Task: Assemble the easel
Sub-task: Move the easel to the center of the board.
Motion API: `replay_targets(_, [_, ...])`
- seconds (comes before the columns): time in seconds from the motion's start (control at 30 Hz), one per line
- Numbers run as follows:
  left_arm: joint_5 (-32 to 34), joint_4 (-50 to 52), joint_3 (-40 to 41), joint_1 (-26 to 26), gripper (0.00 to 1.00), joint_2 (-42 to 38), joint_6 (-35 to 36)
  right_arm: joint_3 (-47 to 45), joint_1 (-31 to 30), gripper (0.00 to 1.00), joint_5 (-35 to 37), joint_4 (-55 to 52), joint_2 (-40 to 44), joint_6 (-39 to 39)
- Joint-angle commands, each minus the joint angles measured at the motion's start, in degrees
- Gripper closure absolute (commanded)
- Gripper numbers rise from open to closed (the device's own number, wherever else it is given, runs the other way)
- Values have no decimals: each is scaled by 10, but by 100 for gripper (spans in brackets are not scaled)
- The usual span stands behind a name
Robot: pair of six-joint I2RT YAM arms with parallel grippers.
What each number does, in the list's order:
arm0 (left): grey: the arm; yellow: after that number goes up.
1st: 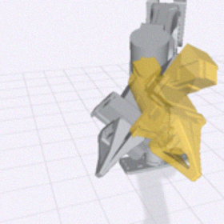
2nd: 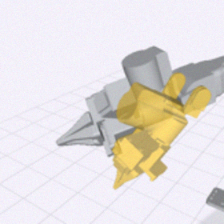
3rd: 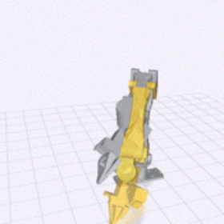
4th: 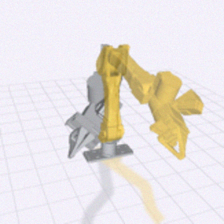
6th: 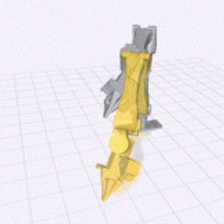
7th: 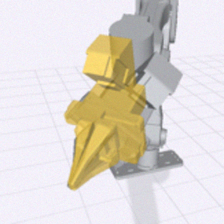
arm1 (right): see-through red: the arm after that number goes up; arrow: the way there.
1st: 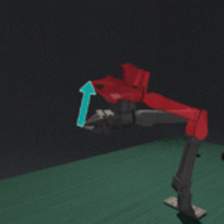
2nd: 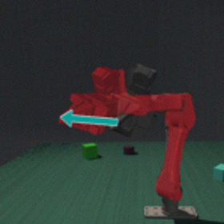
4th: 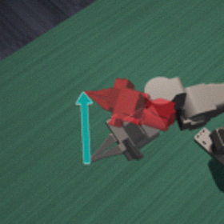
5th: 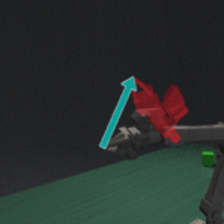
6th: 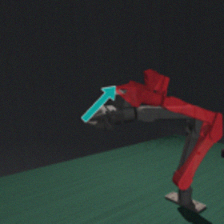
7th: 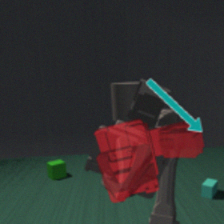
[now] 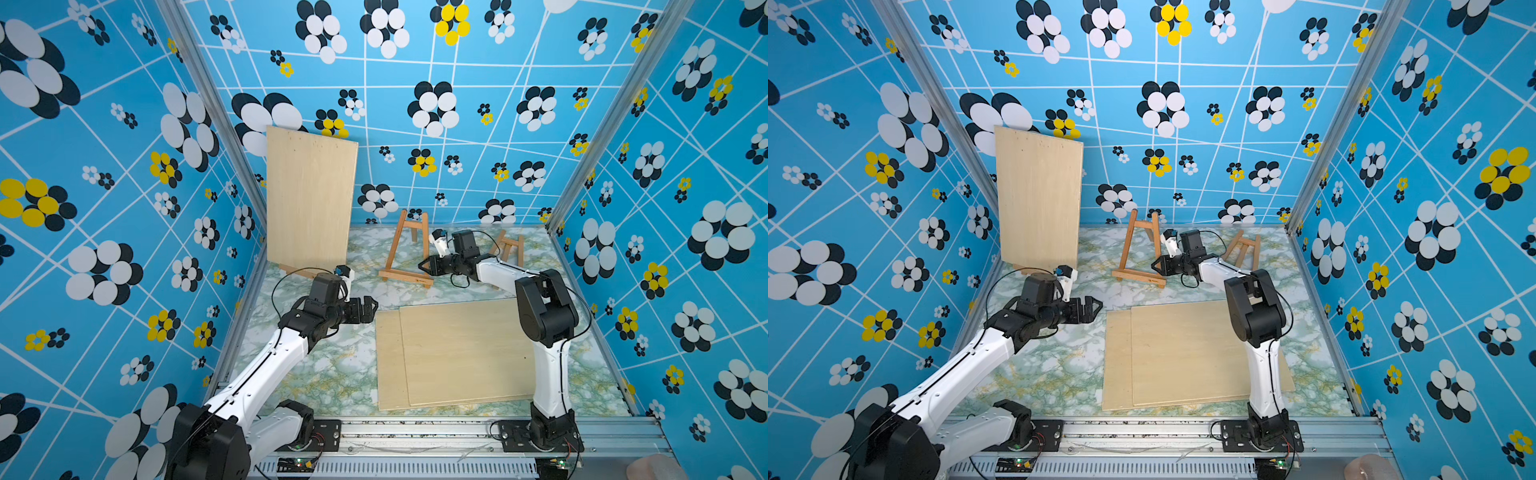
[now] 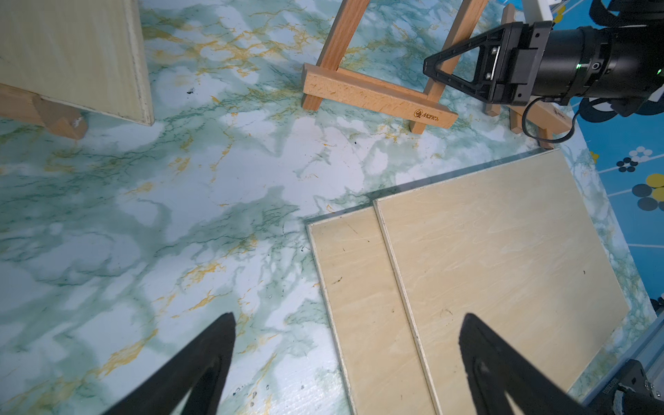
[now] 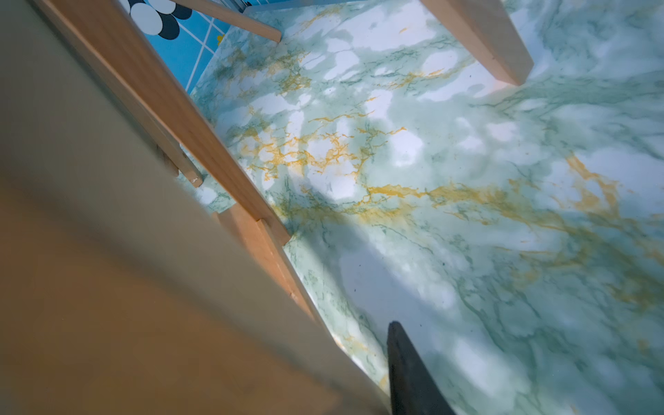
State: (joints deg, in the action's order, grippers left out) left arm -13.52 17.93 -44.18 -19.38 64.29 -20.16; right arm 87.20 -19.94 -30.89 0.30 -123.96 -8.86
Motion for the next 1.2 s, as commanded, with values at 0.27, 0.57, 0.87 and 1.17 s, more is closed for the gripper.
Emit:
replay_targets(0.27, [-16, -38, 12, 22, 1, 37, 13, 91, -13, 69, -22, -23, -68, 4])
replay_targets(0.57, [-24, -53, 18, 35, 1, 50, 11, 86, -27, 71, -49, -9, -74, 7])
replay_targets(0.87, [-26, -54, 33, 37, 1, 36, 7, 103, -28, 67, -61, -54, -83, 15])
replay_targets(1.17, [-22, -33, 39, 42, 1, -4, 15, 76, -25, 41, -19, -59, -51, 20])
